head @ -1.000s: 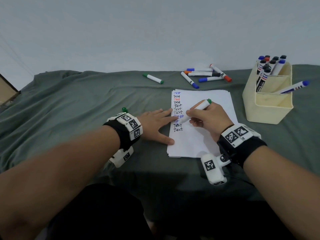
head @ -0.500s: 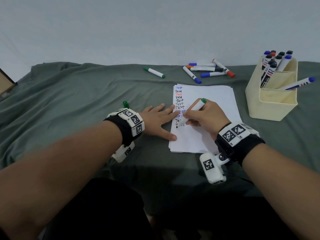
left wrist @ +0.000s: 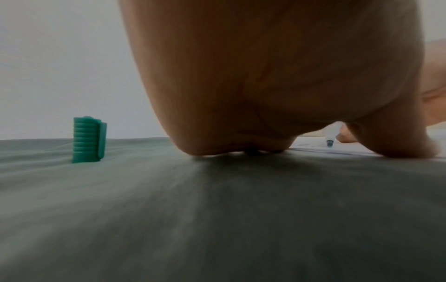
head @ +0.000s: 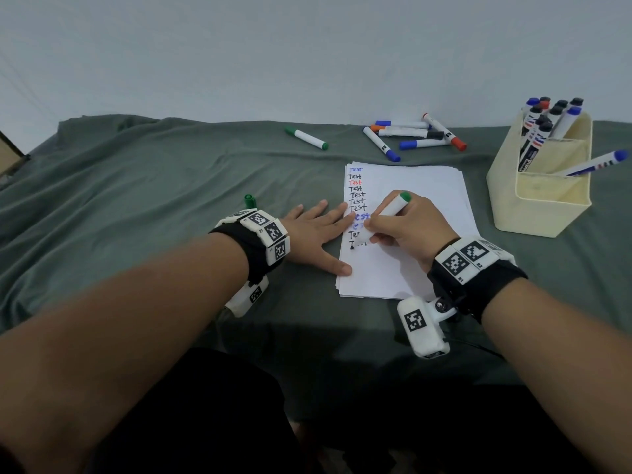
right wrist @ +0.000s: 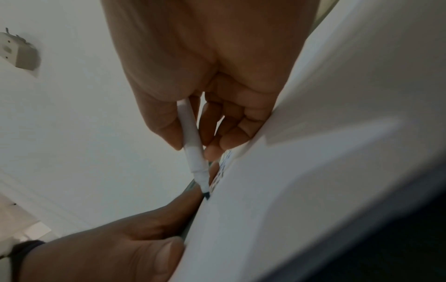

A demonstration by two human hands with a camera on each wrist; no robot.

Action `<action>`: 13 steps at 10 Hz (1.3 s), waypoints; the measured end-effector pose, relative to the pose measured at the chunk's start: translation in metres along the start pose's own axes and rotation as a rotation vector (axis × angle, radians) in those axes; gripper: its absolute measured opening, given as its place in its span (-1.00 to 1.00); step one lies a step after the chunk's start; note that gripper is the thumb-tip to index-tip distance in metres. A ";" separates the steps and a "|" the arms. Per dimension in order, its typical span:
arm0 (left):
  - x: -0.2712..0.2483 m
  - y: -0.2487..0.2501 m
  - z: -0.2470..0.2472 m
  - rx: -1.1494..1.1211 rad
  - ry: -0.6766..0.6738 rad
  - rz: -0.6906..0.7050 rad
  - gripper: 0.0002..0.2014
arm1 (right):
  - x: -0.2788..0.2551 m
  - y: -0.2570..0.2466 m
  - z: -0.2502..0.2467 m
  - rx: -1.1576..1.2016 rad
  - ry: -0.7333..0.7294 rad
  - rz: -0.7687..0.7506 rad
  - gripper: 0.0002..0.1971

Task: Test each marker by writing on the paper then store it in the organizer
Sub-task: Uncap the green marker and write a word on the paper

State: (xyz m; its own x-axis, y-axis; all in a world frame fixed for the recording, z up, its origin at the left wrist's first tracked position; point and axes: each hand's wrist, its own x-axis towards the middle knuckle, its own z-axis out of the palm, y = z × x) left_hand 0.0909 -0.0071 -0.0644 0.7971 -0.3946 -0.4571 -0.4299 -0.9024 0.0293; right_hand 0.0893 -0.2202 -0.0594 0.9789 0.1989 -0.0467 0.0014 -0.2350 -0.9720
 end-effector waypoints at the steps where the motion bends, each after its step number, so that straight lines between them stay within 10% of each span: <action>1: 0.001 0.000 0.001 -0.012 -0.002 0.005 0.14 | 0.000 0.001 -0.002 0.003 0.020 0.003 -0.85; 13: -0.001 0.001 0.001 -0.046 0.000 0.001 0.11 | -0.005 0.004 -0.007 0.035 0.108 0.045 -0.87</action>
State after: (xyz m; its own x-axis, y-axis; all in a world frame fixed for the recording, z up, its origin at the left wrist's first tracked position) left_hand 0.0891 -0.0072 -0.0647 0.7968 -0.3956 -0.4568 -0.4108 -0.9090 0.0706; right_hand 0.0859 -0.2290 -0.0610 0.9942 0.0844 -0.0673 -0.0485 -0.2078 -0.9770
